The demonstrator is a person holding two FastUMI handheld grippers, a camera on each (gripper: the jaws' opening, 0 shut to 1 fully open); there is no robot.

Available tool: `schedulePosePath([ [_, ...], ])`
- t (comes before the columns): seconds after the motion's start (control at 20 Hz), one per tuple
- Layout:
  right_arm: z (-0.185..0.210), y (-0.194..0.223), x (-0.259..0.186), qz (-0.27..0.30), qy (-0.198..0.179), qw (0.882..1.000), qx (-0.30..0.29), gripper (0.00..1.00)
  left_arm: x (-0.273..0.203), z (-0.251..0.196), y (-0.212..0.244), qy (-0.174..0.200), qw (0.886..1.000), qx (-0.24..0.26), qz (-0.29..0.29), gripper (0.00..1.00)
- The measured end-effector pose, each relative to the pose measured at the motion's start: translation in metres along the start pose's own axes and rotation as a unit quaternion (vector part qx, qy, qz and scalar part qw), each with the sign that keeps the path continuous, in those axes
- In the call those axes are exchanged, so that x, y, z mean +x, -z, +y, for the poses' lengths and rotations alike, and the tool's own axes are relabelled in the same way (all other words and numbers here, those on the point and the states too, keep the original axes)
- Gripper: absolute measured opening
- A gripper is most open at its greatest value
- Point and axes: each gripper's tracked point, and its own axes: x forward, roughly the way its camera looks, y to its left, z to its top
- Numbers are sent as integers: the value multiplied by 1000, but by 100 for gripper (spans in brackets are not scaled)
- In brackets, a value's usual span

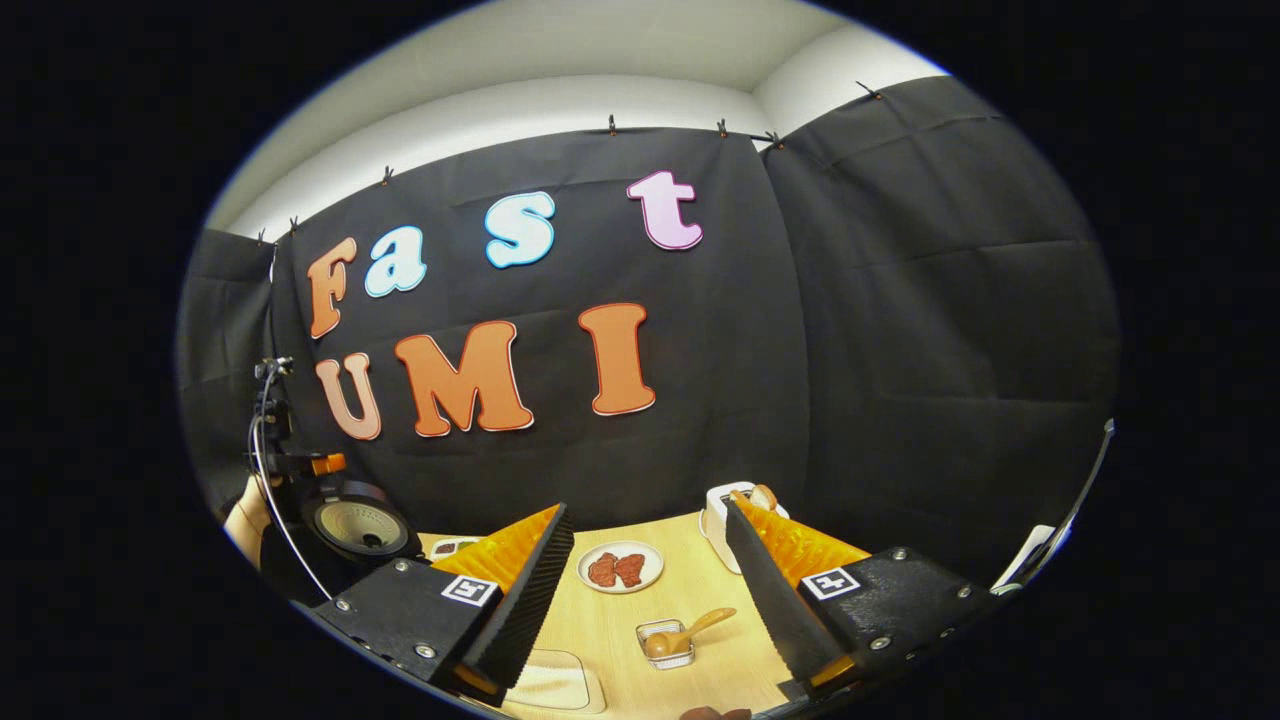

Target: Close the left gripper, press the button to open the rice cooker; take a wooden spoon from the chopstick holder with the right hand, scoop a spoonful of rice and pour it into the rice cooker, then put the wooden spoon back into the chopstick holder.

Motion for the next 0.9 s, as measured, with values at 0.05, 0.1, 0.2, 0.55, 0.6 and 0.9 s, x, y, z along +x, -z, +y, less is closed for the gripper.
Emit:
schedulePosePath([
  [0.05,-1,0,1,0,1,1000,0,95,0,-5,6,5,1000,0,6,99],
  [0.1,-2,2,0,-1,1,1000,-1,95,-1,-8,12,10,1000,-6,14,99],
  [0.2,0,4,-2,2,-2,1000,-7,95,-9,-12,19,16,1000,-22,14,99],
  [0.55,14,9,1,9,-25,1000,1,95,-44,-38,41,40,999,3,16,98],
  [0.6,17,12,2,10,-30,999,1,95,-51,-44,49,46,999,-2,19,100],
  [0.9,45,24,7,22,-68,997,-12,95,-92,-80,118,73,996,2,44,98],
])
